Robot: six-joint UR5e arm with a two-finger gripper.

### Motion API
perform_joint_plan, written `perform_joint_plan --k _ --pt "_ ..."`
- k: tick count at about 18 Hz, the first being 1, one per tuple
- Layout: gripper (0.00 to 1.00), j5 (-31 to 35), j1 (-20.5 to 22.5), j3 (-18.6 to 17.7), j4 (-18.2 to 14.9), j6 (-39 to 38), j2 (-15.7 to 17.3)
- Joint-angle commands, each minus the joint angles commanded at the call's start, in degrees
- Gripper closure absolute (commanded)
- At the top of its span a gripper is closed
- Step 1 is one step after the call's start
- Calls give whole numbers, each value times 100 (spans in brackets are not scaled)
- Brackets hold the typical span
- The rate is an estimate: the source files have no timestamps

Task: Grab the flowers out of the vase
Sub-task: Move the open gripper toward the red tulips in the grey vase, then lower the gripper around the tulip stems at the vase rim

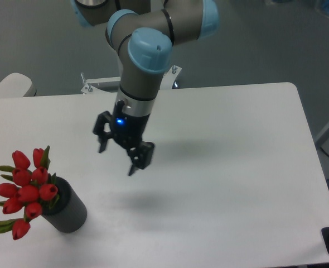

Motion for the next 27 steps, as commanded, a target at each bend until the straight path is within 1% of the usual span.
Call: perform_joint_plan --k 2,4,7,8,10,11,14,17,21,23,25,27 --pt "0 -510 18 -158 263 0 -9" --pt "0 -758 -34 -308 658 -35 -26" --pt "0 -785 -35 -300 870 -430 -35" --pt "0 -846 -44 -291 993 -431 -70" --pt "0 -987 -70 -239 1431 -413 -193" --pt "0 -1022 -79 -195 1538 -404 -289" --pt "0 -1022 -166 -89 1583 -343 -422" --pt "0 -996 -237 34 1609 -123 -554" --pt "0 -970 -255 69 1644 -123 -615" --pt "0 -970 -281 165 1723 -123 -755" --pt "0 -961 -368 280 1724 -123 -878" --pt "0 -970 -413 333 1724 -132 -931"
